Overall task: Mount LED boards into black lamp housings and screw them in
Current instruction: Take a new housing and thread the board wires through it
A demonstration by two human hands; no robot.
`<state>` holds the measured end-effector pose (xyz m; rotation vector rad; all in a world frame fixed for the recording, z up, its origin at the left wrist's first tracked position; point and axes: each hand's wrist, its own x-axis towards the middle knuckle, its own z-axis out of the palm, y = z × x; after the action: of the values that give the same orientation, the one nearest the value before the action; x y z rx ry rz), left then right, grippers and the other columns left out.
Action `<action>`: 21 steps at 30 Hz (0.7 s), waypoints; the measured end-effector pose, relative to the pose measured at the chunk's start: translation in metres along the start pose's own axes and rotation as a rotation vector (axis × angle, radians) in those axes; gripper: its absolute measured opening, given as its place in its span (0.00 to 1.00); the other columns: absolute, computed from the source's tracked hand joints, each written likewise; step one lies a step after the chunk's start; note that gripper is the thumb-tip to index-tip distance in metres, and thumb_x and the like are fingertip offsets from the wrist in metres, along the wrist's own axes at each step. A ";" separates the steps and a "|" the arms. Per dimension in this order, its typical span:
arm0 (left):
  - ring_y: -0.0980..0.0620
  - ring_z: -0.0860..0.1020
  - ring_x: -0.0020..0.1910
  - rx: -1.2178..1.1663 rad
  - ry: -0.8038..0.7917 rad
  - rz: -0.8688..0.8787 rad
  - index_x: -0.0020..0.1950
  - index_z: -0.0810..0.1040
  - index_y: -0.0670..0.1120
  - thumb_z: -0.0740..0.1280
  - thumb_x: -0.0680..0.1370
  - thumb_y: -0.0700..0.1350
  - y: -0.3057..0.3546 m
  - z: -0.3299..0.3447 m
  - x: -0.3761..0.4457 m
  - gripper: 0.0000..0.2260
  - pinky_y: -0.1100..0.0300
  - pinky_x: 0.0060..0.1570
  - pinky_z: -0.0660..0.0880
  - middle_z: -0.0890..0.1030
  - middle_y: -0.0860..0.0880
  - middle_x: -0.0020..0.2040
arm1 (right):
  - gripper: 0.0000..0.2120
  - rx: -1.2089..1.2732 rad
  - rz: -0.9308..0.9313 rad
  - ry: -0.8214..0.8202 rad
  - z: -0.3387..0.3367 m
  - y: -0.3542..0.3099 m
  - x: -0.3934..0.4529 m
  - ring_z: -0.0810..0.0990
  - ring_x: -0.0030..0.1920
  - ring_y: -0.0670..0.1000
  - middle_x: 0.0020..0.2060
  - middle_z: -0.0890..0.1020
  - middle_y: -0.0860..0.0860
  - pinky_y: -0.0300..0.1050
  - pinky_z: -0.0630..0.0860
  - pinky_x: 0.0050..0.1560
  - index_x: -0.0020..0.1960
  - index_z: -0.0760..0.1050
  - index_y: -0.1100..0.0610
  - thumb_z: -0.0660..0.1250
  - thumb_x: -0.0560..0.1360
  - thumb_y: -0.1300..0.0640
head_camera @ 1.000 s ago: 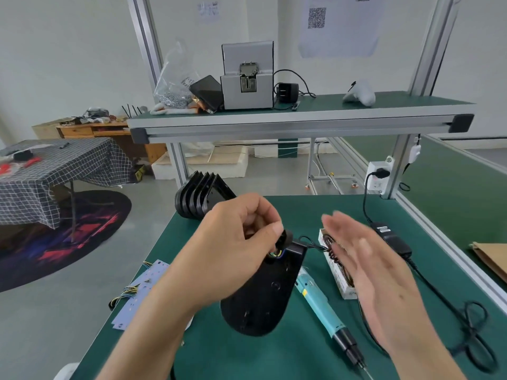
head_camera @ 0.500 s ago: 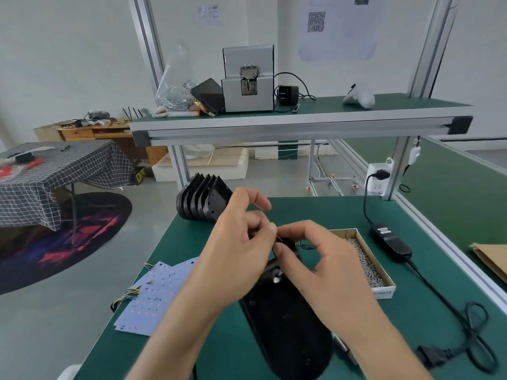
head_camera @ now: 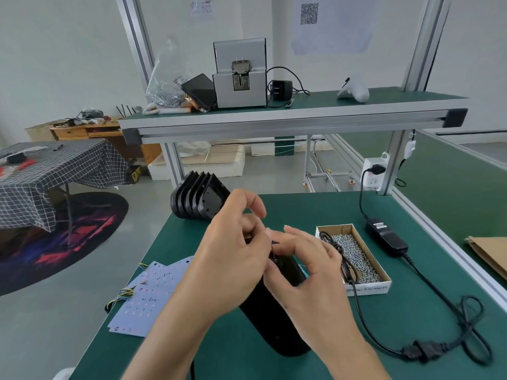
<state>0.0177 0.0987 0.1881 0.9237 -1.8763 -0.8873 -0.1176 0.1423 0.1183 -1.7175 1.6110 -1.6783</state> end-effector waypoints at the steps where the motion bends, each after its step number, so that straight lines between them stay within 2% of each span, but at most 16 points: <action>1: 0.55 0.67 0.26 -0.002 -0.003 0.008 0.50 0.69 0.57 0.63 0.81 0.33 0.001 -0.001 0.000 0.17 0.63 0.27 0.66 0.75 0.43 0.33 | 0.06 -0.004 0.002 0.004 0.000 0.000 0.001 0.71 0.73 0.40 0.58 0.83 0.34 0.55 0.55 0.77 0.47 0.80 0.44 0.76 0.72 0.49; 4: 0.53 0.67 0.27 -0.010 -0.017 0.018 0.50 0.69 0.58 0.63 0.80 0.34 0.004 -0.001 0.001 0.17 0.61 0.28 0.67 0.76 0.44 0.34 | 0.06 0.008 0.020 -0.004 0.001 0.002 0.000 0.69 0.75 0.41 0.60 0.82 0.33 0.59 0.50 0.79 0.45 0.77 0.41 0.73 0.71 0.47; 7: 0.52 0.68 0.27 -0.017 -0.025 0.025 0.50 0.69 0.58 0.63 0.81 0.33 0.005 -0.001 0.001 0.17 0.63 0.28 0.66 0.76 0.44 0.34 | 0.05 0.013 0.029 -0.002 0.002 0.005 -0.003 0.67 0.77 0.40 0.62 0.81 0.32 0.59 0.48 0.80 0.45 0.77 0.40 0.68 0.70 0.42; 10: 0.49 0.70 0.28 -0.023 -0.027 0.028 0.49 0.69 0.58 0.63 0.81 0.33 0.006 -0.001 0.001 0.18 0.63 0.29 0.67 0.77 0.43 0.34 | 0.03 0.022 0.028 0.009 0.004 0.009 -0.007 0.66 0.77 0.41 0.64 0.80 0.31 0.61 0.47 0.81 0.44 0.74 0.37 0.67 0.71 0.42; 12: 0.51 0.67 0.27 -0.035 -0.028 0.034 0.49 0.69 0.58 0.63 0.81 0.33 0.006 -0.001 0.001 0.17 0.62 0.28 0.66 0.76 0.42 0.33 | 0.05 0.026 0.006 0.032 0.006 0.010 -0.009 0.66 0.78 0.42 0.65 0.79 0.32 0.63 0.48 0.80 0.44 0.73 0.35 0.68 0.71 0.43; 16: 0.51 0.66 0.27 -0.065 -0.021 0.043 0.49 0.69 0.57 0.64 0.81 0.34 0.008 -0.002 0.002 0.16 0.61 0.28 0.66 0.75 0.39 0.34 | 0.04 -0.005 -0.046 0.088 0.012 0.015 -0.013 0.62 0.80 0.46 0.71 0.76 0.35 0.61 0.44 0.81 0.45 0.77 0.40 0.70 0.72 0.46; 18: 0.53 0.64 0.25 -0.064 -0.015 0.047 0.49 0.69 0.56 0.64 0.82 0.35 0.009 -0.003 0.002 0.15 0.65 0.27 0.64 0.75 0.40 0.34 | 0.06 -0.032 -0.078 0.102 0.014 0.018 -0.014 0.61 0.81 0.47 0.72 0.75 0.36 0.60 0.43 0.81 0.48 0.76 0.41 0.70 0.72 0.47; 21: 0.55 0.64 0.24 -0.065 -0.012 0.054 0.49 0.69 0.56 0.64 0.82 0.35 0.010 -0.003 0.001 0.15 0.68 0.26 0.63 0.75 0.41 0.33 | 0.04 -0.054 -0.107 0.117 0.016 0.023 -0.015 0.63 0.81 0.47 0.72 0.76 0.37 0.63 0.43 0.81 0.47 0.79 0.43 0.70 0.73 0.47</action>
<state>0.0178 0.1015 0.1981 0.8262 -1.8634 -0.9170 -0.1122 0.1379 0.0873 -1.7915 1.6563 -1.8329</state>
